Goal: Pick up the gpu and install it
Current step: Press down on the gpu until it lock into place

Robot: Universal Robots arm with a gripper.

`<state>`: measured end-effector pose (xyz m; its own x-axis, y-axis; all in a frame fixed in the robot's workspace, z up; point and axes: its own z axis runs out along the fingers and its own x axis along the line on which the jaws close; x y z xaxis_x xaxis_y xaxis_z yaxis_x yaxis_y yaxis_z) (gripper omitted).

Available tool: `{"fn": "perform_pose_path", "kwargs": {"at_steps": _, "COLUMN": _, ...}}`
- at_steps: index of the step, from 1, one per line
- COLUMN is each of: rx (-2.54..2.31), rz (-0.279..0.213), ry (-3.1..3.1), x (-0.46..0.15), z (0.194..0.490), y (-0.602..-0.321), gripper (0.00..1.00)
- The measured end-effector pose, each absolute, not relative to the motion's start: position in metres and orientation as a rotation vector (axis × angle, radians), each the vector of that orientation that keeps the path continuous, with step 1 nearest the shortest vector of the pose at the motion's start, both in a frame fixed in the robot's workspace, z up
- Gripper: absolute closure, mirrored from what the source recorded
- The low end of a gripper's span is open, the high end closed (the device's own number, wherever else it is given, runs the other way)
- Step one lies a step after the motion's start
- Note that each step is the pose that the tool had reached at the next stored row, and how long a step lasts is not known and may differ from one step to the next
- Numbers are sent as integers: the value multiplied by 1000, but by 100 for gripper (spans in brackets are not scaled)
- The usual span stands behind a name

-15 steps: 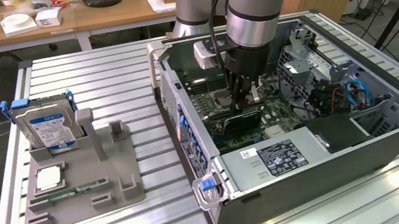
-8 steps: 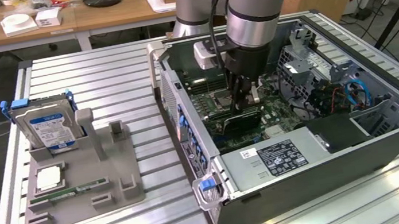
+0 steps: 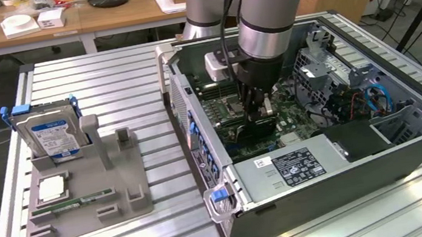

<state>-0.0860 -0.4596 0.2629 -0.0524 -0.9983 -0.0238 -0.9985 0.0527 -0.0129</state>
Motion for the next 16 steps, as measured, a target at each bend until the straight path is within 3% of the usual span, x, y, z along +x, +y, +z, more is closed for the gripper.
{"fn": "perform_pose_path", "kwargs": {"at_steps": 16, "rx": -2143, "rz": 11, "ry": 2260, "x": -91, "z": 277, "y": -459, "gripper": 89}}
